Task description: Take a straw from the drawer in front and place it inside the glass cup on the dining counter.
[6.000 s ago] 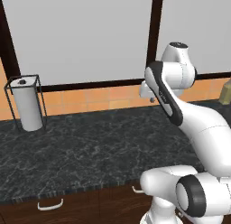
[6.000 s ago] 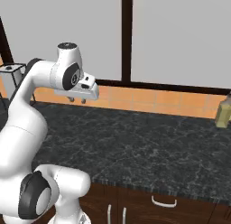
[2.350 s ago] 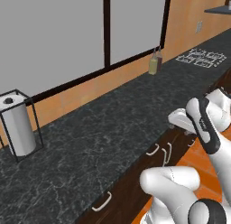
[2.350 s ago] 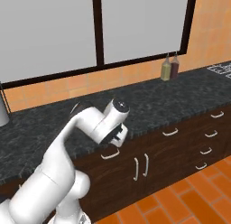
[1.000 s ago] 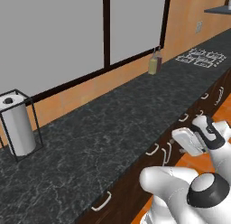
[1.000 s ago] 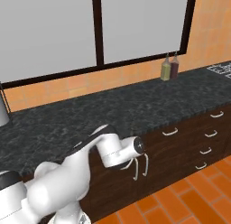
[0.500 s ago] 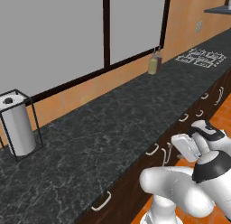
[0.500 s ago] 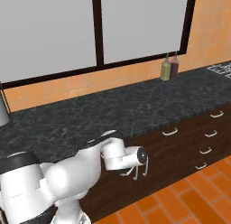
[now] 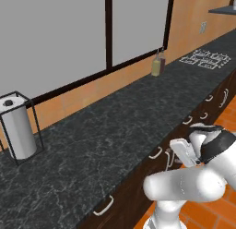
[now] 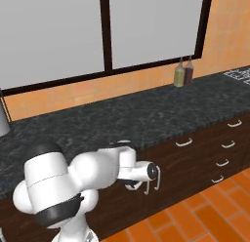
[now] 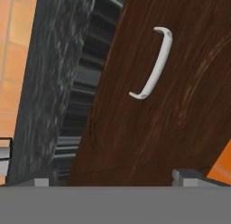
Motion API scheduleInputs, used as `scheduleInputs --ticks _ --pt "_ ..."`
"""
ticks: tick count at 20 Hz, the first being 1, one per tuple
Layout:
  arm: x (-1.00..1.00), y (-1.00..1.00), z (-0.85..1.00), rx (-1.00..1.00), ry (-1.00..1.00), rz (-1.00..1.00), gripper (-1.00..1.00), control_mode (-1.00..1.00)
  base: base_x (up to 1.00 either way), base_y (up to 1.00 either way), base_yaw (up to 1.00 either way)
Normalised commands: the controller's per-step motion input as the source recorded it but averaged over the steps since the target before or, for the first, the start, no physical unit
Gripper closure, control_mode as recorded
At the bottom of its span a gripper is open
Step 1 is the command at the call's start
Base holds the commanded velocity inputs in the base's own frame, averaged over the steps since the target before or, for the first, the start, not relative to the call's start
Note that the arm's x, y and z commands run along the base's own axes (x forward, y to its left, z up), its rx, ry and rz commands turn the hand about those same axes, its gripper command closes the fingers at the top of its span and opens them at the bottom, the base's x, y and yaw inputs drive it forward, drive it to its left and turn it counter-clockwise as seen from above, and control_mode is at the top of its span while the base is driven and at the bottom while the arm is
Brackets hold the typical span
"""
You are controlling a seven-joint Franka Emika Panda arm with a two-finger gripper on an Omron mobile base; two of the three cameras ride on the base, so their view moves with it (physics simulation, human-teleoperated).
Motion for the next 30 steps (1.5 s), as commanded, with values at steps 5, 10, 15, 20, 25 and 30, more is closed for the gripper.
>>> scheduleInputs --ticks 5,10,15,20,25,30 --pt "0.34 0.00 -0.19 0.05 0.00 0.00 -1.00 -1.00 0.00 0.00 0.00" --pt "0.35 0.00 -0.36 0.05 0.00 0.00 -1.00 -1.00 0.00 0.00 0.00" --pt "0.28 -0.19 -0.45 0.13 0.00 0.00 -1.00 -1.00 0.00 0.00 0.00" --pt "0.06 -0.30 -0.18 0.21 -0.05 0.02 -1.00 -1.00 0.00 0.00 0.00" --pt "0.23 -0.10 -0.07 0.14 0.00 0.00 -1.00 -1.00 0.00 0.00 0.00" --pt "0.47 0.00 -0.19 0.06 0.00 0.00 -1.00 -1.00 0.00 0.00 0.00"
